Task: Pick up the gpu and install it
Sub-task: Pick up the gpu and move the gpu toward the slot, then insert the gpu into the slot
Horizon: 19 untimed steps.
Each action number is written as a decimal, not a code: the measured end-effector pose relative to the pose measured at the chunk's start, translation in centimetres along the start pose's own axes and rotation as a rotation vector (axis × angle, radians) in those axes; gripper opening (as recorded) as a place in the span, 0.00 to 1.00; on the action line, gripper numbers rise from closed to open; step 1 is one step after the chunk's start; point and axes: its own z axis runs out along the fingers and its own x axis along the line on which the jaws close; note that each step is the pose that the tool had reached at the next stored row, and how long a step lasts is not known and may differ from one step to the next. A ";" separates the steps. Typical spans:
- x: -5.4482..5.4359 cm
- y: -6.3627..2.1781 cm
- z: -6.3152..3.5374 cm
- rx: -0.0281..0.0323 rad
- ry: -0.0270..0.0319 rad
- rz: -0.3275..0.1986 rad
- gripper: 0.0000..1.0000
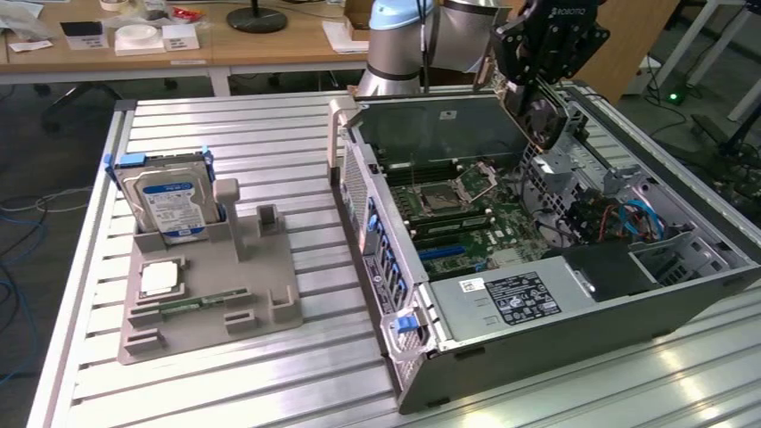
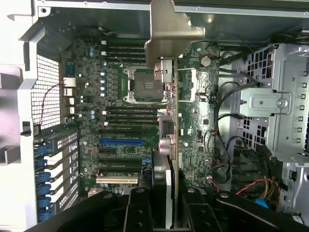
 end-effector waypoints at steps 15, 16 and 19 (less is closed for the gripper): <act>0.0 0.00 0.00 -0.0001 -0.0001 -0.003 0.28; 0.0 0.00 0.00 -0.0002 -0.0002 -0.006 0.28; 0.0 0.00 0.00 -0.0007 -0.0009 -0.029 0.28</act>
